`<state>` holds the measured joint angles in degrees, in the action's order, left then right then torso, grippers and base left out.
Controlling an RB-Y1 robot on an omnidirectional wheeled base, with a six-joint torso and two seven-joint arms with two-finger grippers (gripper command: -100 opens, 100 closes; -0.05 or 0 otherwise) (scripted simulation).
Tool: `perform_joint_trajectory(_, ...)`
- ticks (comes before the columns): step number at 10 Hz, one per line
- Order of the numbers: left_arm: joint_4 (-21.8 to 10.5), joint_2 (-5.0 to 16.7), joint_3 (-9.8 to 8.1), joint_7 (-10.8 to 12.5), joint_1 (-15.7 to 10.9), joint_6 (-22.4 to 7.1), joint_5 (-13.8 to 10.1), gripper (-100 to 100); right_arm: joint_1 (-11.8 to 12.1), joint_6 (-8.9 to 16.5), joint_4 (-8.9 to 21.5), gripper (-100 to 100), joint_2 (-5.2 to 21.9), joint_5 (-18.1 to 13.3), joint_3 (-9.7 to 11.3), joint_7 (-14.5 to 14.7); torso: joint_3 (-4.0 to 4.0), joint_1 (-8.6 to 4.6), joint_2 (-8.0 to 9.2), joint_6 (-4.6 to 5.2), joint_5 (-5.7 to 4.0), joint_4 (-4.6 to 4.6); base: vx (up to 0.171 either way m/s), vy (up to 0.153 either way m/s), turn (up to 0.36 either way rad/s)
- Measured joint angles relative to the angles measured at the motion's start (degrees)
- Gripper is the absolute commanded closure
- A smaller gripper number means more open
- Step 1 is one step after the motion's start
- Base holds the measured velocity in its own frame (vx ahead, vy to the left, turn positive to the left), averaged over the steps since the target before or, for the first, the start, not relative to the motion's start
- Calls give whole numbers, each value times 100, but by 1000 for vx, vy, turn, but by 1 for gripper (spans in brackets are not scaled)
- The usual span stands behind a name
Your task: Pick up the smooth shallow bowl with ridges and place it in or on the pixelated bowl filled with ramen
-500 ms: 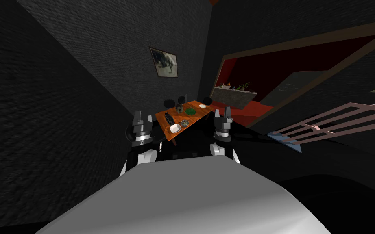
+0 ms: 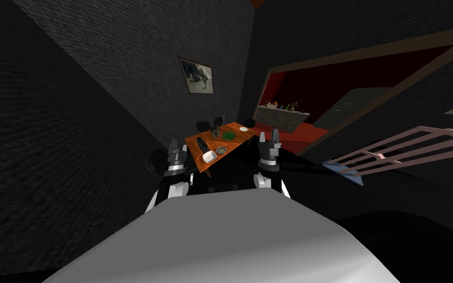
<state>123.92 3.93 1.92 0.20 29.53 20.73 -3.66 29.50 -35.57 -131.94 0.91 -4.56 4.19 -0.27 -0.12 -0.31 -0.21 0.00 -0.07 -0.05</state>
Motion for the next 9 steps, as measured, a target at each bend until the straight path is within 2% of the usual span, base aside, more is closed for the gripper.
perform_joint_trajectory(2,-394,112,-122,58,-140,-77,-7,-100,0,0,0,0,0,0,0,0,-3,-5,-6,0,-2,-1,60,-78,5)
perform_joint_trajectory(4,-596,224,-213,124,-127,-147,-36,-100,0,0,0,0,0,0,0,0,0,14,0,-1,2,0,45,-40,3)
perform_joint_trajectory(7,-1000,254,-270,134,-236,-165,-15,-100,0,0,0,0,1,0,-1,0,2,18,4,0,3,1,48,-42,5)
perform_joint_trajectory(9,-1314,365,-409,197,-350,-242,-41,-100,0,0,0,0,0,0,0,0,-4,2,-7,0,0,-1,69,-77,13)
